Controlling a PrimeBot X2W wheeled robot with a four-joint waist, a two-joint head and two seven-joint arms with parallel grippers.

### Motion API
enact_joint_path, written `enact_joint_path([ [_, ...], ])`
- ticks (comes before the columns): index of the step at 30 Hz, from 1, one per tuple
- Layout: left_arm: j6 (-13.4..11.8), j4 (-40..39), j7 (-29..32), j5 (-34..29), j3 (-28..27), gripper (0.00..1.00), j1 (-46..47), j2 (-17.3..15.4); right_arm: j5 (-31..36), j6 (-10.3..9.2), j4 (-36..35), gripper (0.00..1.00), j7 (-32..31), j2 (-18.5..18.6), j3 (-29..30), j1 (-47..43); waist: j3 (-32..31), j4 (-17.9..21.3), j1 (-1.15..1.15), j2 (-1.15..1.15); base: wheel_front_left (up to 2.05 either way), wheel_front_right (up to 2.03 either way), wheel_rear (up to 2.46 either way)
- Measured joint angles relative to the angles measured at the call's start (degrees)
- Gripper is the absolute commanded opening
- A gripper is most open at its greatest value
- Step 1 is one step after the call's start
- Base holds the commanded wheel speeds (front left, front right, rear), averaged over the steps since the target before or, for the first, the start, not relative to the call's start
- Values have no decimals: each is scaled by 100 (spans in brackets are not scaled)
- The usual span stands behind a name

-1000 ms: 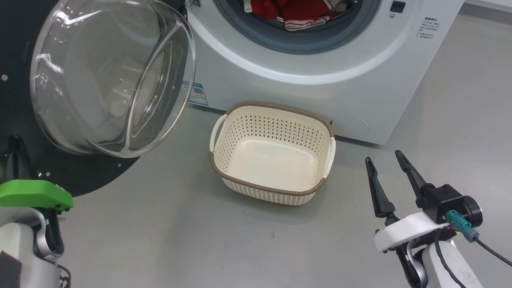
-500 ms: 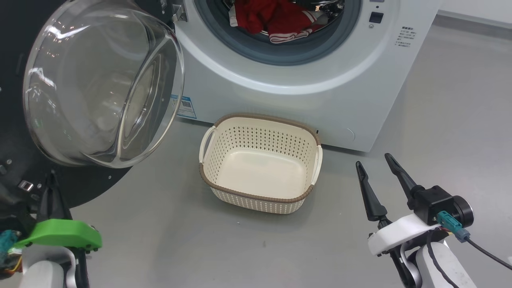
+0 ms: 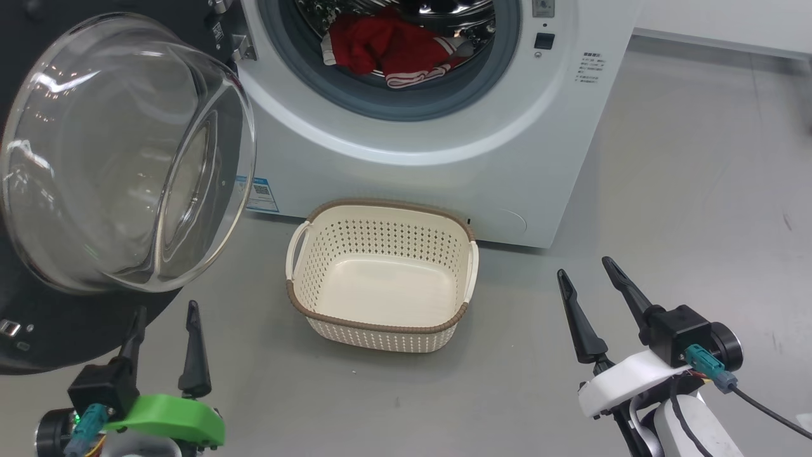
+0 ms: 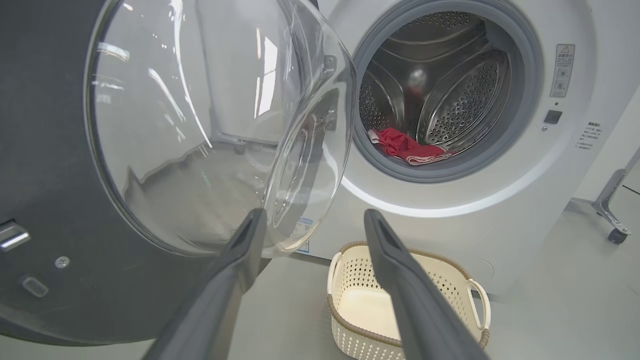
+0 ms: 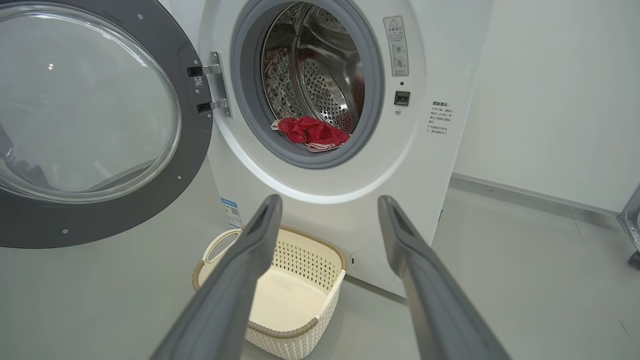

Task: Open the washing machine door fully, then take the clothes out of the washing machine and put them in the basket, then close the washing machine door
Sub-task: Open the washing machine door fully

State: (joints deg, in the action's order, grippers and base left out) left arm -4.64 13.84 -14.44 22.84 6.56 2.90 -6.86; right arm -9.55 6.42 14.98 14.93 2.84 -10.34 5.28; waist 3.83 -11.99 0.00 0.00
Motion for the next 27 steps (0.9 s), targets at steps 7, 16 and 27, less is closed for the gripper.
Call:
enact_joint_path([
  [7,108,-220,29,-71,322,100,-265,37,-8,-1,24,100,0,-4,-12,-122,-106,315,0,0,0,0,0],
  [16,138,-450,204,-131,460,100,-435,23,-80,-14,-3,100,0,-5,-10,-224,-180,832,0,0,0,0,0],
  [27,82,-720,425,-178,474,100,-602,-5,-154,-104,-90,100,-1,-10,-48,-359,-251,1404,0,0,0,0,0],
])
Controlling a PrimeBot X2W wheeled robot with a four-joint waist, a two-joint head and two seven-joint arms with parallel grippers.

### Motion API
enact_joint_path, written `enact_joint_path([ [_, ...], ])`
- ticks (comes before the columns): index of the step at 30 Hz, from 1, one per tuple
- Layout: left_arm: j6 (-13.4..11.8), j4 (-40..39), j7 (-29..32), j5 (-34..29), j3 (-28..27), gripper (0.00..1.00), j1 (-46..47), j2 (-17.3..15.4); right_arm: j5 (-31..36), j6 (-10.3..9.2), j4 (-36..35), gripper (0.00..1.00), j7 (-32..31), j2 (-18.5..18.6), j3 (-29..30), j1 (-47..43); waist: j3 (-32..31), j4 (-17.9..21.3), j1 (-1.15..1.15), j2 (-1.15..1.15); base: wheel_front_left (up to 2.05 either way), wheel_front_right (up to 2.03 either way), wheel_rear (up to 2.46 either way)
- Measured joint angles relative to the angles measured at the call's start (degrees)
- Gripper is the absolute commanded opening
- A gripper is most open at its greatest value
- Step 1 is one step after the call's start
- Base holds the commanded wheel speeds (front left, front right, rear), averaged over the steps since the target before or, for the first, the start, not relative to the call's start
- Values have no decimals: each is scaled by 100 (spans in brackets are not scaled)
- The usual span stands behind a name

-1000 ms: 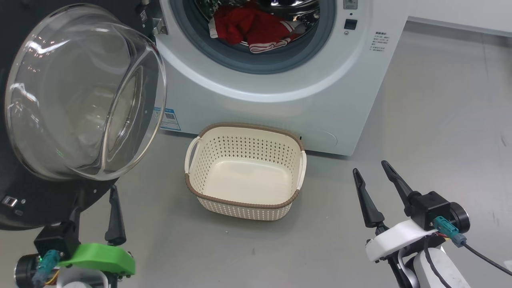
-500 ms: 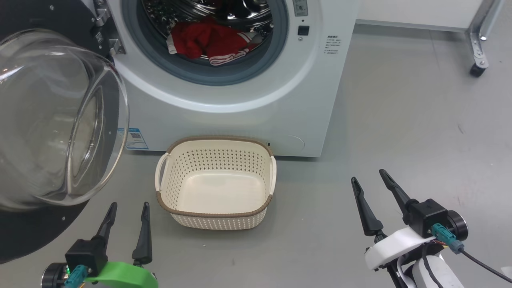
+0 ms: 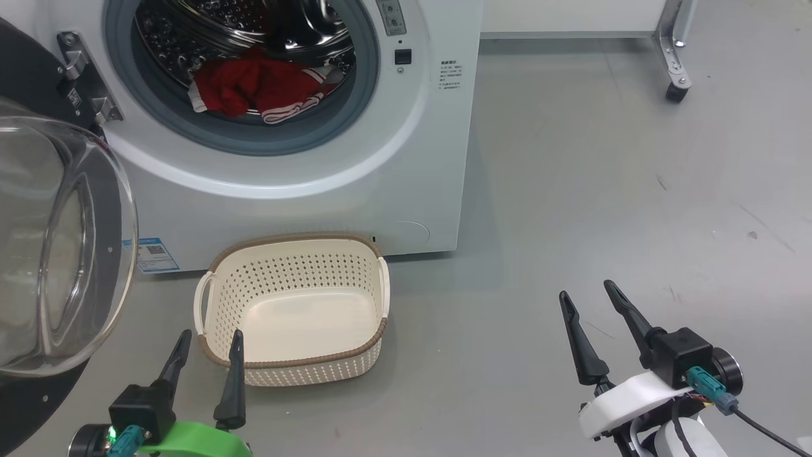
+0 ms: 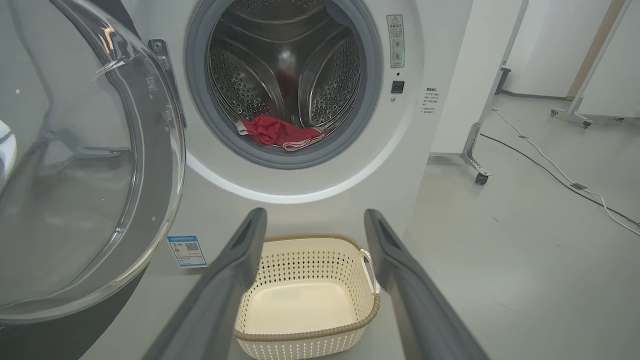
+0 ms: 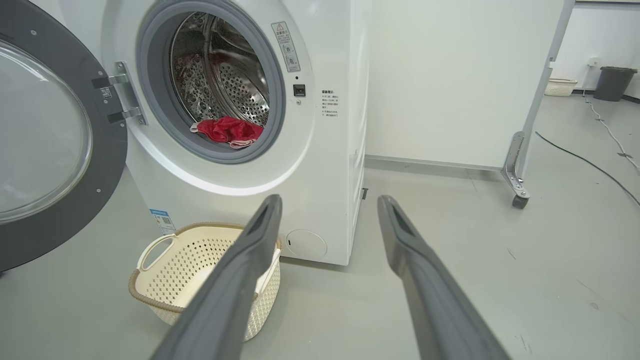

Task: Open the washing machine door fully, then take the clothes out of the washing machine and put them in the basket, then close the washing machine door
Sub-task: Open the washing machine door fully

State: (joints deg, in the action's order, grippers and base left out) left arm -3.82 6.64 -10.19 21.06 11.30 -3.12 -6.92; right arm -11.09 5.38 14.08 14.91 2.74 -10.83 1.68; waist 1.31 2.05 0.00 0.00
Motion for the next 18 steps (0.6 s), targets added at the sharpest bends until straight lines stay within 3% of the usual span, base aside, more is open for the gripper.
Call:
enact_joint_path([
  [18,-51,-246,259,-58,100,100,-75,3,-48,-98,-138,100,0,-7,37,-70,39,138,0,0,0,0,0],
])
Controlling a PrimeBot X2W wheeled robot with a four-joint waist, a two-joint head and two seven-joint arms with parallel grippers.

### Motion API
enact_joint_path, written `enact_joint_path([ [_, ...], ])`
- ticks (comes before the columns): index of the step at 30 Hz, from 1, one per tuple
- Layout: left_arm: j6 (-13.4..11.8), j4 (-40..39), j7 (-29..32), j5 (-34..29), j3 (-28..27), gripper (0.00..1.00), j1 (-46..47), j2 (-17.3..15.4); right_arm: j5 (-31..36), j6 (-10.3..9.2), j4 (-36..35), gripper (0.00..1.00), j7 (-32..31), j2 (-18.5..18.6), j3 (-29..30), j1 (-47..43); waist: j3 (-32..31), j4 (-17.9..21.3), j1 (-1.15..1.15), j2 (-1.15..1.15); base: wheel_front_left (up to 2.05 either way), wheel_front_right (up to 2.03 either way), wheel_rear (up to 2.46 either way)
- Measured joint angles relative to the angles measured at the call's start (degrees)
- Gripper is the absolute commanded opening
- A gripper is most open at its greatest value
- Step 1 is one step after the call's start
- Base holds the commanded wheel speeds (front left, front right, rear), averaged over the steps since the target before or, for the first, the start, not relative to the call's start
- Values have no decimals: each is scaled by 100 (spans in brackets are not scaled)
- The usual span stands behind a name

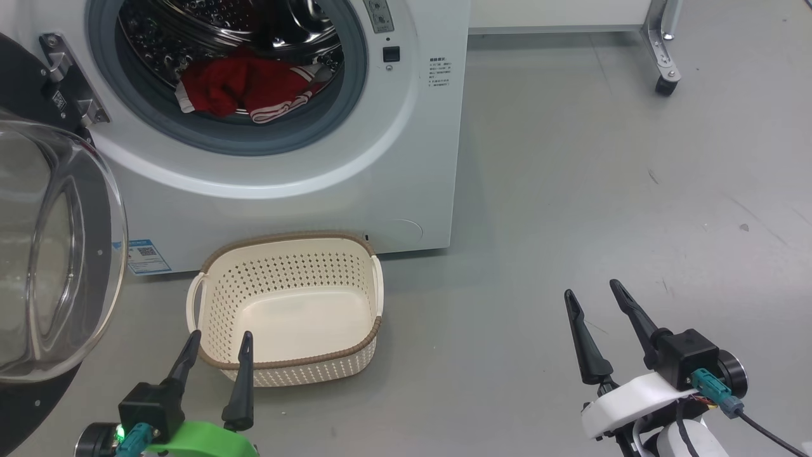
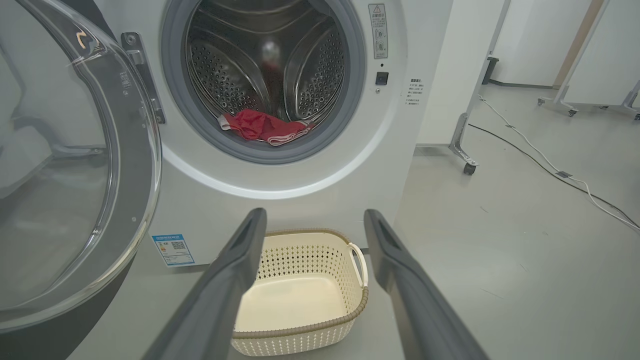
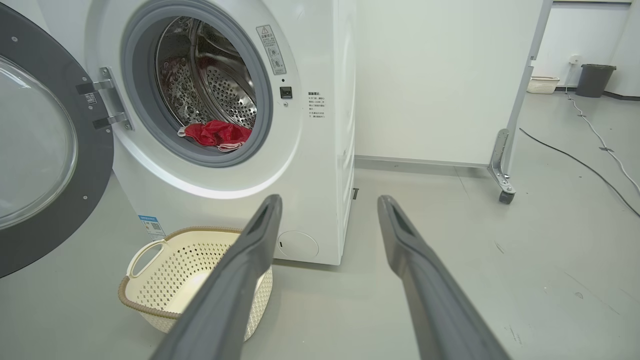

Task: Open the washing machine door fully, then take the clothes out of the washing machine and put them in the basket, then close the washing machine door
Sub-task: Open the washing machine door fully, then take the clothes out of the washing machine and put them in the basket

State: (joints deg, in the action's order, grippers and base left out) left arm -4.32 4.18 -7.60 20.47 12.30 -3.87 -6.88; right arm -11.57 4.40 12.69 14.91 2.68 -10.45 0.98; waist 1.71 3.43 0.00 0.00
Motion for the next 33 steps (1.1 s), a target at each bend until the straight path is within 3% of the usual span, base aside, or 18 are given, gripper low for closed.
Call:
enact_joint_path([
  [18,-49,-236,105,-46,-2,100,-82,12,-1,-2,-64,100,1,-3,-16,-10,44,-32,0,0,5,-5,0],
  [33,-94,-322,105,-91,0,100,-94,11,-1,-2,-89,100,0,-4,-48,-12,39,-30,0,0,55,-55,0],
])
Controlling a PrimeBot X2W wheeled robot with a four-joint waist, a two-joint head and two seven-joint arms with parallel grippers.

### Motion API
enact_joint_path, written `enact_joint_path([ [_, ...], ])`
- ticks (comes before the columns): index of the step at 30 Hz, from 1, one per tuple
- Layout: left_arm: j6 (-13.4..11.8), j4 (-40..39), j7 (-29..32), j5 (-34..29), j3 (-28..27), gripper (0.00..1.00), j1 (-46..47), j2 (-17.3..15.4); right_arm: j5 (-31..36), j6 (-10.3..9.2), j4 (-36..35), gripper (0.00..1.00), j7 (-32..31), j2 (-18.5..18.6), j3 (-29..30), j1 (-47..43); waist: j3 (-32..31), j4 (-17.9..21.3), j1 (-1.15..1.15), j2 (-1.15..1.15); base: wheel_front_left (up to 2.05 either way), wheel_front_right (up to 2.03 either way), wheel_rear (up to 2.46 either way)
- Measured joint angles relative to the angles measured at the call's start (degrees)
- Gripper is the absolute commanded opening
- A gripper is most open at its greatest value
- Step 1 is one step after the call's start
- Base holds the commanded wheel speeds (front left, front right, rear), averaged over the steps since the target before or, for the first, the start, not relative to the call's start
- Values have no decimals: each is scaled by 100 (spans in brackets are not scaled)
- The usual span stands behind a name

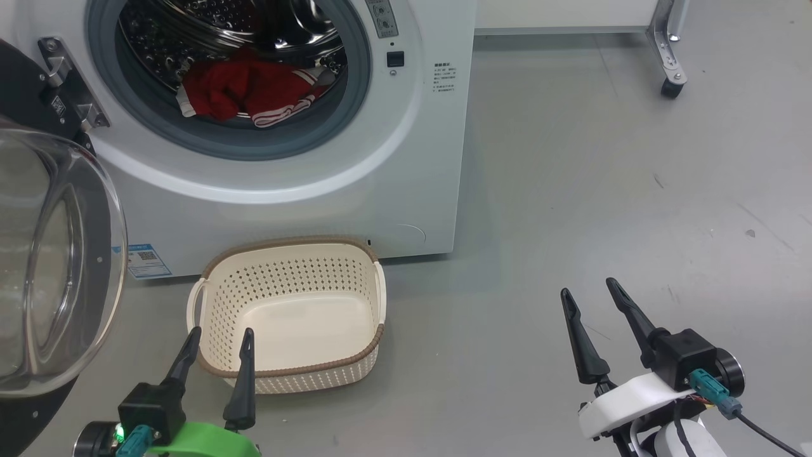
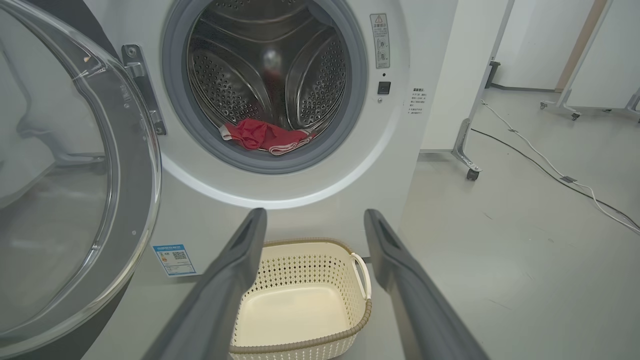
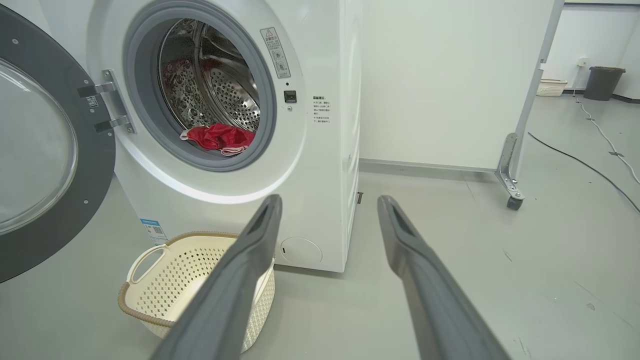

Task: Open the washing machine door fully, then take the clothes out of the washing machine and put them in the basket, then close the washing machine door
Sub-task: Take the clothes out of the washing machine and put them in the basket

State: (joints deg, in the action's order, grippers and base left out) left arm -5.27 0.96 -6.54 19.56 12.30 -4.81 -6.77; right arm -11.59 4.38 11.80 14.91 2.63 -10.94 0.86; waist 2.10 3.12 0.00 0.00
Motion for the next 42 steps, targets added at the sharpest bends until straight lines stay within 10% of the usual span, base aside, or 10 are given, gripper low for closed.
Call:
enact_joint_path([
  [42,-49,-123,41,-59,-19,100,-43,26,0,1,25,100,1,-1,-60,-20,-2,-60,0,0,73,-73,0],
])
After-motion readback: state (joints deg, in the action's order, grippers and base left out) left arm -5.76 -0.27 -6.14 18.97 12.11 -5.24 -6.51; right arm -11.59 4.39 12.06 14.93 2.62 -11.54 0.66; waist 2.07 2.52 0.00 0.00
